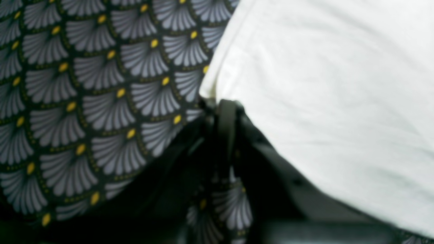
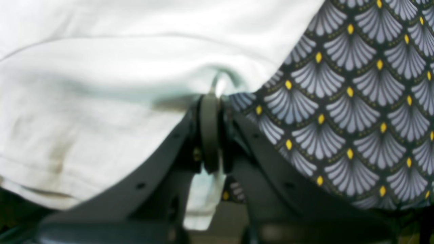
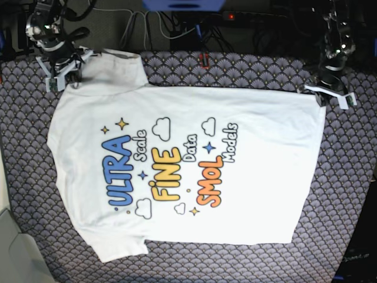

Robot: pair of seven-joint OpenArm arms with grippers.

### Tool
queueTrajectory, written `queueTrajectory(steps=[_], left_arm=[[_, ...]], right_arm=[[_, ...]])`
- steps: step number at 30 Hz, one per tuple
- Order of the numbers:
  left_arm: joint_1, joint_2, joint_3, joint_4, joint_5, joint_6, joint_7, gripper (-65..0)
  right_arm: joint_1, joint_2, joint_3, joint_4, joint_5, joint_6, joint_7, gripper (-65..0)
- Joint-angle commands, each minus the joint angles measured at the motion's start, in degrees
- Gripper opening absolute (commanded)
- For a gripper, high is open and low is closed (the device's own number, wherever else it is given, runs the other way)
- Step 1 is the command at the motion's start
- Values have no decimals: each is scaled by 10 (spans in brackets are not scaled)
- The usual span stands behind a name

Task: Fold the T-shirt properly
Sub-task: 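Pinch the shoulder edges with both grippers and lift slightly, then drag the held collar edge with both grippers toward the hem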

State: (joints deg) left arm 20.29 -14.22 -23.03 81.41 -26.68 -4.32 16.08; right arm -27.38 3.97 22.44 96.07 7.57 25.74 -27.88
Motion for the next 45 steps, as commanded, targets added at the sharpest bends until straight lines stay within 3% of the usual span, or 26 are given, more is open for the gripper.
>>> queueTrajectory(steps=[1, 8, 24, 33, 45], left_arm=[[1, -5, -4, 7, -2, -1, -9, -636], [13, -7, -6, 29, -2, -1, -9, -647], [26, -6, -6, 93, -3, 4, -9, -647], [-6, -9, -6, 86, -2, 4, -8, -647], [-63, -9, -3, 36, -2, 2, -8, -647]], right_arm=[[-5, 5, -1, -5, -15, 5, -36, -650], [-7, 21, 0, 1, -11, 6, -30, -650], [-7, 21, 2, 100, -13, 6, -30, -650], [24, 29, 2, 102, -15, 6, -32, -650], [102, 72, 1, 85, -16, 6, -36, -650]])
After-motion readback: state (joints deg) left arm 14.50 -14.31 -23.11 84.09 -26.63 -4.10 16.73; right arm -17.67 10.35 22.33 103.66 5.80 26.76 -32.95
